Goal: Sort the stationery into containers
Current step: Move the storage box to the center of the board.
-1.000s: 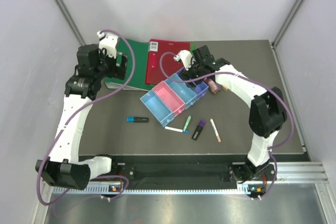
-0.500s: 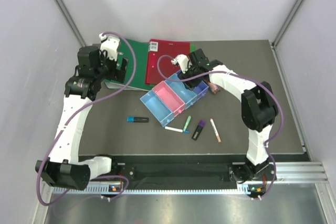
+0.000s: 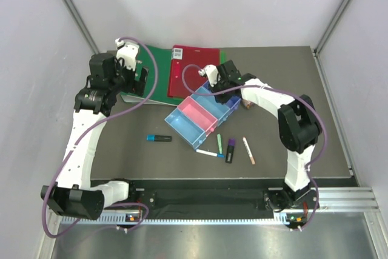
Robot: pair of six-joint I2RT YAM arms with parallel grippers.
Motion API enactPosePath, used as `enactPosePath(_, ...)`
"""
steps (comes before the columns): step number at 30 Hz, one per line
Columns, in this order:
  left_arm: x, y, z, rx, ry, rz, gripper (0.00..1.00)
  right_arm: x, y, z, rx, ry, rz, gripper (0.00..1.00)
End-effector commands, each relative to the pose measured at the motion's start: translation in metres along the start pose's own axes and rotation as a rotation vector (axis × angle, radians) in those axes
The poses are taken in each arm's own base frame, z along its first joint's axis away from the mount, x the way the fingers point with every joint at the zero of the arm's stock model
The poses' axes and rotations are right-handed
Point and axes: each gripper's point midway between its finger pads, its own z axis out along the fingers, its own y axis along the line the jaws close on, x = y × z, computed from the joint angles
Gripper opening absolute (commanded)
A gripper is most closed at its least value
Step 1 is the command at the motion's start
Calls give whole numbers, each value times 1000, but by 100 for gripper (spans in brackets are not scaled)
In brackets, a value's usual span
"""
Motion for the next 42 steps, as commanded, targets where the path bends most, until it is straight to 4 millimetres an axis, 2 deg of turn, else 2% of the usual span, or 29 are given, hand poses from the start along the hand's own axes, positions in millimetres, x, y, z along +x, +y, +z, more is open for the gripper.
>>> enactPosePath(1, -32, 5, -11, -8, -95, 31, 99, -4, 13, -18, 35, -24, -7, 0)
enactPosePath(8, -35, 3, -12, 4, -108, 34, 99, -3, 32, -28, 35, -28, -8, 0)
enactPosePath(15, -34, 2, -13, 14, -108, 56, 99, 15, 54, -34, 19, -3, -3, 0)
enactPosePath(19, -33, 1, -13, 23, -104, 62, 99, 20, 50, -39, 46, -3, 5, 0)
enactPosePath(29, -35, -4, -11, 48, -107, 49, 99, 40, 60, -49, 20, 25, -3, 0)
enactPosePath(30, -36, -3, -11, 48, -110, 49, 99, 39, 58, -50, 20, 24, -5, 3)
enactPosePath(31, -36, -3, -10, 46, -108, 49, 99, 37, 59, -52, 17, 17, -14, 15)
enactPosePath(33, -33, -4, -9, 47, -104, 53, 99, 31, 57, -56, 20, 1, -31, 27)
enactPosePath(36, -30, -5, -7, 51, -102, 54, 99, 18, 54, -63, 30, -28, -59, 55)
enactPosePath(39, -29, -5, -4, 50, -107, 55, 99, 0, 50, -74, 39, -65, -91, 65)
enactPosePath(42, -28, -3, -1, 37, -114, 57, 99, -29, 40, -91, 81, -143, -121, 66)
